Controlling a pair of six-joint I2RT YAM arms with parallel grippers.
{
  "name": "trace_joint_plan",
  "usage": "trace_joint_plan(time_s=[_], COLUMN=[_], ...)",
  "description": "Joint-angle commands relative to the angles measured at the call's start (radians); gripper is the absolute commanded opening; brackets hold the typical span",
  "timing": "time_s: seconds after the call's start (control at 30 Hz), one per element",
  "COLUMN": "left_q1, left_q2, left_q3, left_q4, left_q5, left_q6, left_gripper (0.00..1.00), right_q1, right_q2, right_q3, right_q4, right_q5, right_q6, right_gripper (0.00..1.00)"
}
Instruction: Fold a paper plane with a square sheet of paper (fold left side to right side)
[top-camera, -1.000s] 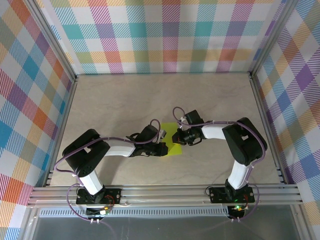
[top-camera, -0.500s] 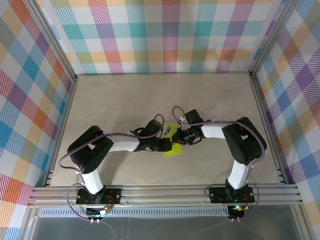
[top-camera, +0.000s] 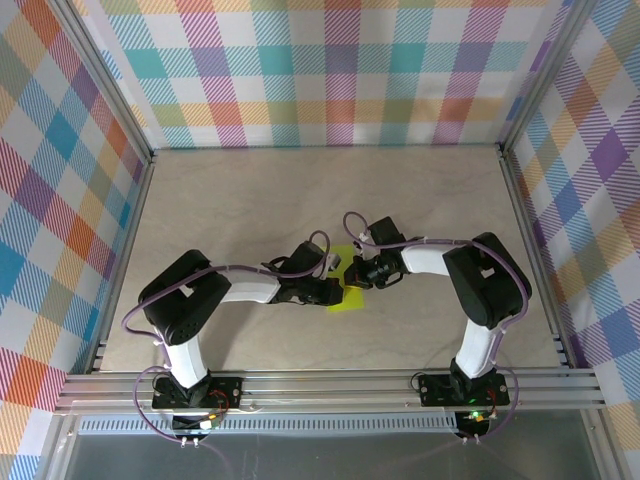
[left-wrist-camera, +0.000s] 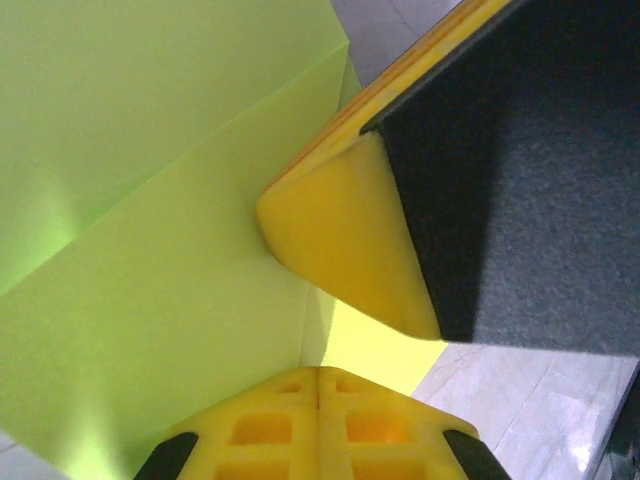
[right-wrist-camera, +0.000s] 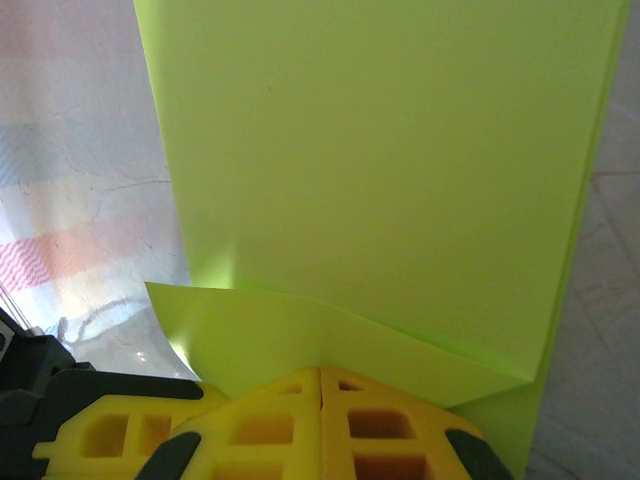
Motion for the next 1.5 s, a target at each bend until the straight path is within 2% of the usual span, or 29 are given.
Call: trace_joint_plan(time_s=[0.0, 0.4, 0.93, 1.23, 1.47], left_q1=[0.007, 0.007, 0.005, 0.017, 0.079], left_q2=[-0.024, -0.064, -0.129, -0.227, -0.331], left_q3=[-0.061, -0.166, -0.268, -0.270, -0.249], left_q4=[-0.062, -0.031, 0.000, -0.016, 0.002], left_q5=[0.038, 0.084, 0.055, 0.044, 0.022], left_q6=[0.020, 0.028, 0.002, -0.005, -0.012], left_gripper=[0.00, 0.00, 0.00, 0.00, 0.26], right_q1=[-0.009, -0.034, -0.035, -0.030, -0.026], right_q2=[0.061, 0.083, 0.082, 0.027, -0.061], right_q3=[-0.008, 0.004, 0.022, 0.029, 0.032], right_q4=[-0.101, -0.128, -0.145, -0.091, 0.005], right_q5=[0.098, 0.101, 0.083, -0.018, -0.109], right_q6=[-0.037, -0.057, -0.065, -0.043, 0.017], right_gripper=[0.00, 0.00, 0.00, 0.00, 0.00])
